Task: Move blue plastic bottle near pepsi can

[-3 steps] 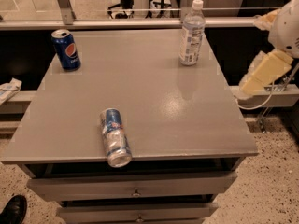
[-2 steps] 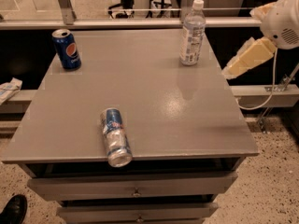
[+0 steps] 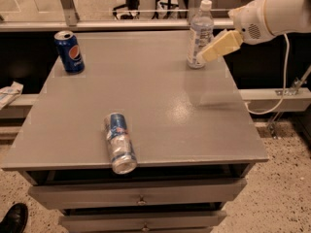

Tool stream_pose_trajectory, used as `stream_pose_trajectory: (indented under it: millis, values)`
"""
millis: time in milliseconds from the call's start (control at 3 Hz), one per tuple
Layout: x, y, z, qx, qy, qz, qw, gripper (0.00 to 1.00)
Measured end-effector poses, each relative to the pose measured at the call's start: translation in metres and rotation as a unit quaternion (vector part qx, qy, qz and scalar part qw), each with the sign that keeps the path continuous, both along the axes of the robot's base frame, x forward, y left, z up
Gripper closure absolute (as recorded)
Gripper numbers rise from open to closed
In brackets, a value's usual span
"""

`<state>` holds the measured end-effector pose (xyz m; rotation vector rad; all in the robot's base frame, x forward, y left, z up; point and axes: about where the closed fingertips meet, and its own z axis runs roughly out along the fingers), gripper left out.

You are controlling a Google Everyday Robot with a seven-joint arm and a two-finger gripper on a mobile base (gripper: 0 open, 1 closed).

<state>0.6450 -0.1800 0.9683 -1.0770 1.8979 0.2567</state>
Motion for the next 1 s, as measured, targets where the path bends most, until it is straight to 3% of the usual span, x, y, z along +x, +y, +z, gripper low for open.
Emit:
stream_pose_trajectory:
  millis: [667, 1000]
  values:
    - [0.010, 0.007, -0.004, 0.020, 0.000, 0.000, 0.9998, 0.00]
    - [0.027, 0.014, -0.010, 0.057, -0.003, -0.010, 0.9983, 0.00]
